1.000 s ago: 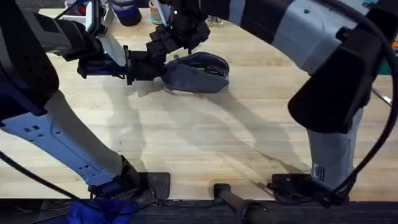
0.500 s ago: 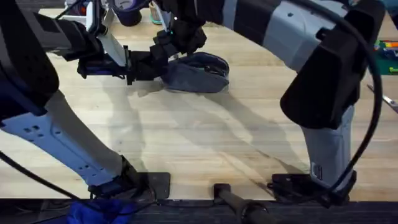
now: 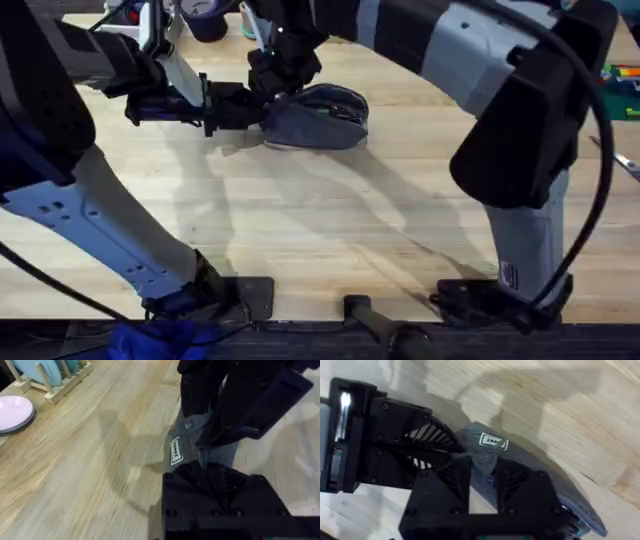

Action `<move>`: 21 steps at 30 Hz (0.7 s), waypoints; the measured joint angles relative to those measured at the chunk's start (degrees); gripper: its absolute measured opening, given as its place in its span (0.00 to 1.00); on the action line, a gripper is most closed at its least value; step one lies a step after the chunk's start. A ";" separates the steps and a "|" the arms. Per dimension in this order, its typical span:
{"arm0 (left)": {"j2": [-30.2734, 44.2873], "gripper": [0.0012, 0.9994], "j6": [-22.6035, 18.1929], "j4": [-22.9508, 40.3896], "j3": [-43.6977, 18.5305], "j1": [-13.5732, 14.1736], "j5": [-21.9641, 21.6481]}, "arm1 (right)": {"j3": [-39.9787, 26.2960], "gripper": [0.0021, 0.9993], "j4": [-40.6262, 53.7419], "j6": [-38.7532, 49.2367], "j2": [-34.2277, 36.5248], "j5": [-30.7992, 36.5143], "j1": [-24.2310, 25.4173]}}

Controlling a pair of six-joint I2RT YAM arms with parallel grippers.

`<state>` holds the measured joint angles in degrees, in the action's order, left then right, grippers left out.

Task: Unzip the bag, pick up the pens from the table one at a time and place them inside, then zip the bag closed.

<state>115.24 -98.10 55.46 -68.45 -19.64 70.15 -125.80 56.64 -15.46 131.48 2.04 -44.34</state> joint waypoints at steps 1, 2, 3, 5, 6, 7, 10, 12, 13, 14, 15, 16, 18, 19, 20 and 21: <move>0.00 0.04 0.02 0.00 0.00 0.01 0.00 | 0.00 0.25 -0.02 0.00 -0.02 -0.16 -0.03; 0.00 0.04 0.01 0.00 0.00 0.02 -0.01 | 0.00 0.21 -0.02 0.03 0.00 -0.19 -0.07; 0.00 0.04 0.02 0.00 0.00 0.00 -0.02 | 0.00 0.16 -0.04 0.02 -0.02 -0.24 -0.07; 0.00 0.04 0.02 0.00 0.00 0.02 0.01 | 0.00 0.08 0.02 0.02 -0.01 -0.37 -0.07; -0.02 0.04 0.02 -0.02 0.00 0.02 0.06 | 0.00 0.05 0.04 0.02 -0.02 -0.41 -0.07; 0.00 0.04 0.02 -0.03 0.00 0.09 0.07 | 0.00 0.04 0.07 0.02 -0.02 -0.42 -0.09; 0.00 0.04 0.02 -0.04 0.00 0.13 0.07 | 0.00 0.03 0.11 0.02 0.00 -0.39 -0.11; 0.00 0.04 0.02 -0.02 0.00 0.13 0.07 | -0.09 0.03 0.22 0.03 -0.01 -0.39 -0.11; 0.00 0.04 0.02 -0.02 0.00 0.13 0.09 | -0.22 0.03 0.35 0.04 0.00 -0.39 -0.11; 0.00 0.04 0.02 0.00 0.00 0.13 0.11 | -0.46 0.03 0.53 0.05 0.00 -0.41 -0.11; 0.00 0.04 0.02 -0.02 0.00 0.13 0.15 | -0.77 0.03 0.79 0.09 0.00 -0.39 -0.11; 0.00 0.04 0.02 0.00 0.00 0.13 0.19 | -1.18 0.03 1.18 0.13 0.00 -0.37 -0.13; 0.00 0.04 0.02 0.00 0.00 0.13 0.17 | -2.19 0.03 1.97 0.28 0.00 -0.21 -0.11; 0.00 0.04 0.02 0.02 0.00 0.11 0.17 | -2.85 0.03 2.67 0.28 0.00 0.22 -0.09; 0.00 0.04 0.00 0.04 0.00 0.11 0.17 | -3.40 0.03 3.36 0.28 0.00 0.49 0.00; 0.00 0.04 0.02 0.04 0.00 0.00 0.17 | -3.92 0.03 4.01 0.28 0.00 0.76 0.08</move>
<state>115.24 -98.08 55.51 -68.45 -19.64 70.32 -129.72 60.66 -15.18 131.48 2.81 -44.25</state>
